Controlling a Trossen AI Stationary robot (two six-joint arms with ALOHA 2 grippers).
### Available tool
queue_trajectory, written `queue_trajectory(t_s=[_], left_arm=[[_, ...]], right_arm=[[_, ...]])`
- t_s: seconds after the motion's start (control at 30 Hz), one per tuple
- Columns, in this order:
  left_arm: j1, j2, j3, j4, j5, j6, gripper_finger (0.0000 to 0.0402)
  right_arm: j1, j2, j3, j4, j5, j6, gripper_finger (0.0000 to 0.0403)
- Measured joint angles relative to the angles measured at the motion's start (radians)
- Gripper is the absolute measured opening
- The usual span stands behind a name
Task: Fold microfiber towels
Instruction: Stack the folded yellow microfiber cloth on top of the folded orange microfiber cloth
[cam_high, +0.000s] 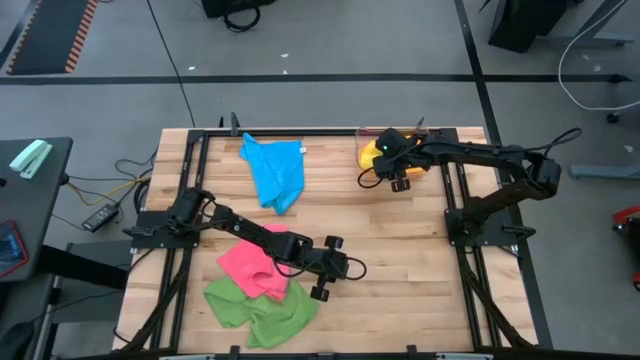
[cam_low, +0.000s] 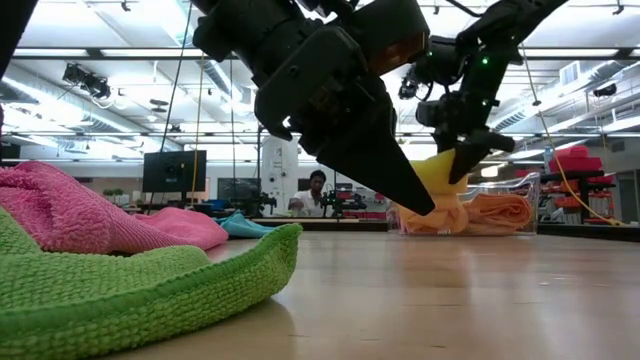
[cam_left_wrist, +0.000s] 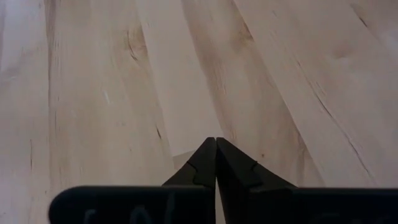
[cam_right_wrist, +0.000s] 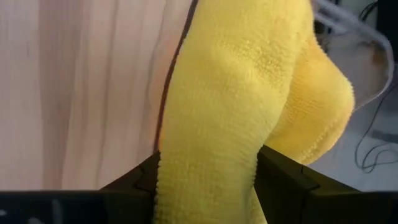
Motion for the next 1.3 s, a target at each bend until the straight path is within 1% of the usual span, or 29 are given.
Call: queue_trajectory(t_s=[0.13,0.2,0.27,0.47,0.6,0.73,0.87,0.97,1.03,1.1,1.17,1.3], left_arm=[[-0.003,0.0,0.0,-0.001,0.001,-0.012,0.0026],[-0.003,0.0,0.0,-0.001,0.001,-0.013,0.0028],[-0.003,0.0,0.0,-0.001,0.0,-0.013,0.0028],[-0.003,0.0,0.0,-0.001,0.0,-0.013,0.0015],[-0.003,0.0,0.0,-0.002,0.0,-0.013,0.0011],[-0.006,0.0,0.0,-0.002,0.0,-0.013,0.002],[-0.006,0.0,0.0,-0.002,0.001,-0.013,0.0027],[-0.006,0.0,0.0,-0.002,0.001,-0.013,0.0028],[-0.006,0.0,0.0,-0.002,0.0,-0.014,0.0025],[-0.006,0.0,0.0,-0.002,0.0,-0.013,0.002],[-0.006,0.0,0.0,-0.002,0.0,-0.013,0.0015],[-0.006,0.0,0.0,-0.003,0.001,-0.012,0.0011]], right_arm=[[-0.008,0.0,-0.022,0.004,0.008,0.018,0.0195],[-0.013,0.0,-0.028,0.028,0.06,0.002,0.0195],[-0.014,0.0,-0.028,0.031,0.08,-0.007,0.019],[-0.013,0.004,-0.029,0.049,0.01,0.01,0.0155],[-0.016,0.004,-0.029,0.052,0.007,0.013,0.0159],[-0.015,0.004,-0.029,0.077,0.014,0.04,0.0158],[-0.015,0.004,-0.029,0.096,0.014,0.058,0.0127],[-0.015,0.004,-0.029,0.097,0.016,0.057,0.0082],[-0.012,0.0,-0.029,0.097,0.046,0.053,0.005],[-0.005,-0.012,-0.023,0.093,0.101,0.039,0.0031],[0.005,-0.031,-0.01,0.096,0.16,0.018,0.0022],[0.022,-0.077,0.004,0.14,0.282,-0.043,0.002]])
